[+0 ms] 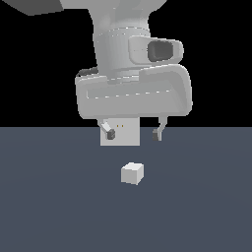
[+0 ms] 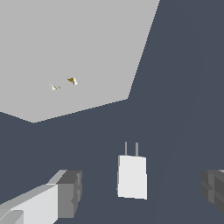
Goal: Plug the charger into the wall socket.
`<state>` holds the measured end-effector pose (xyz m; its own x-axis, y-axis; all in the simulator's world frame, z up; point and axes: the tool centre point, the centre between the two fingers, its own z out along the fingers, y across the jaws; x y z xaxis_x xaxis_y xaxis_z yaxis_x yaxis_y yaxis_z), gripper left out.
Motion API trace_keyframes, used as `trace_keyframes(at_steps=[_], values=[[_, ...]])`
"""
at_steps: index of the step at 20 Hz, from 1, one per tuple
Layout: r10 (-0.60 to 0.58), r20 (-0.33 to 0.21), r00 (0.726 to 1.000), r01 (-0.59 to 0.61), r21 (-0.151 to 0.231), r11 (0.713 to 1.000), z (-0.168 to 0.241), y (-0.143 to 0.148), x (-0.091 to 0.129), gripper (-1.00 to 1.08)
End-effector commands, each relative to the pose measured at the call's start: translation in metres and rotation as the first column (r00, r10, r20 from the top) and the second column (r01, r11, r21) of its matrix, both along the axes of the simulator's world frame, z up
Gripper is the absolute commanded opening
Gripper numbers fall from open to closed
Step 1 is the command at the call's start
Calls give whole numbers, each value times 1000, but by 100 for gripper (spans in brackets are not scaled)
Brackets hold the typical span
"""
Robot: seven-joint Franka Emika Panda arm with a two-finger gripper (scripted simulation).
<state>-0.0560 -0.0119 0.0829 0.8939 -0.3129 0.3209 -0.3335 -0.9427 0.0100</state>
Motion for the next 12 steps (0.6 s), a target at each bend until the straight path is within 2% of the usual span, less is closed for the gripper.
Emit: trace_keyframes(at_steps=[1,12], values=[[-20,23,1000,21,-5,1000,-5,-1,-2,100],[-72,75,995,73,-17,997,-19,-2,-5,100]])
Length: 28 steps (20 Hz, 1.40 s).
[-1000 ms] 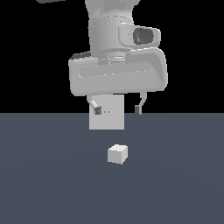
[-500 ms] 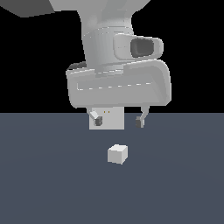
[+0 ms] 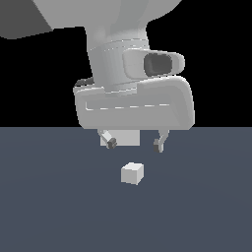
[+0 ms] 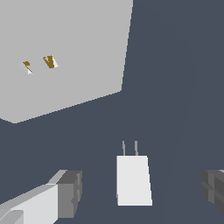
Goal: Plug the charger into the wall socket.
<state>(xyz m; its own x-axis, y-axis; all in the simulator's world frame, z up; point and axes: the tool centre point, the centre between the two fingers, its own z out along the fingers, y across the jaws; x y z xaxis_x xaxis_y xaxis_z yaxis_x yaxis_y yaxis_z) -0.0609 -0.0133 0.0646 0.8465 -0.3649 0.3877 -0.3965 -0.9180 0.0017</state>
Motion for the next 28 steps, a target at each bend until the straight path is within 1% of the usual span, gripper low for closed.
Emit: trace_keyframes(at_steps=[1,10,20,26,27,28], values=[[-7,6,1000,7,-1,1000,-2,0,0,100],[-7,5,1000,7,-1,1000,-7,0,-1,100],[-8,5,1000,8,1,1000,-44,0,-1,100],[-9,5,1000,9,1,1000,-53,0,-1,100],[-9,5,1000,9,1,1000,-53,0,-1,-100],[-9,5,1000,9,1,1000,-53,0,-1,-100]])
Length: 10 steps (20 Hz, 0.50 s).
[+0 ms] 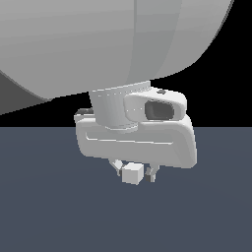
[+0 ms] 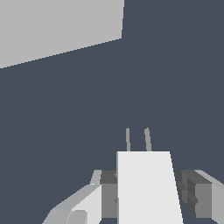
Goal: Plug the charger into the wall socket.
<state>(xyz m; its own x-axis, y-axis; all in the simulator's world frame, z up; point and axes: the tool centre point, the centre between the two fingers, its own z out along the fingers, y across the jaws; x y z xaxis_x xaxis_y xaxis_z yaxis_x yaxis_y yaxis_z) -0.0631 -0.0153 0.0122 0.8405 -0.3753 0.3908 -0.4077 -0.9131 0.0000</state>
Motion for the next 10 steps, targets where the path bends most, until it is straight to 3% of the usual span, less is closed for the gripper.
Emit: trace_keyframes(at_steps=[1,10], values=[[4,1,1000,-4,1,1000,-1,2,1,-100],[0,0,1000,0,0,1000,0,0,0,-100]])
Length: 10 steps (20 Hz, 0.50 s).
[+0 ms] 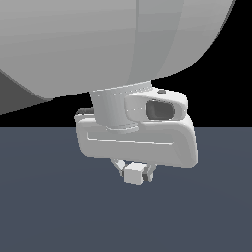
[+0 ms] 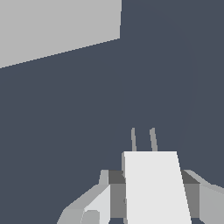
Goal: Plug the charger into the wall socket.
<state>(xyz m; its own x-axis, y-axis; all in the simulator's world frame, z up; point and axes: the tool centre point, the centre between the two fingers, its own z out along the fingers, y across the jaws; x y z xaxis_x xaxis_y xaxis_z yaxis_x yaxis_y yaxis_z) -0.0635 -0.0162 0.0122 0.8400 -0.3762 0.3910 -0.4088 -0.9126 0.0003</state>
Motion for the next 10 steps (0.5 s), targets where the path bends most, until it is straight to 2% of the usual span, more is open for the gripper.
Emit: trace_keyframes(at_steps=[1,10], values=[[4,0,1000,-4,0,1000,1,1,0,-100],[107,3,994,-107,-3,994,27,10,5,-100]])
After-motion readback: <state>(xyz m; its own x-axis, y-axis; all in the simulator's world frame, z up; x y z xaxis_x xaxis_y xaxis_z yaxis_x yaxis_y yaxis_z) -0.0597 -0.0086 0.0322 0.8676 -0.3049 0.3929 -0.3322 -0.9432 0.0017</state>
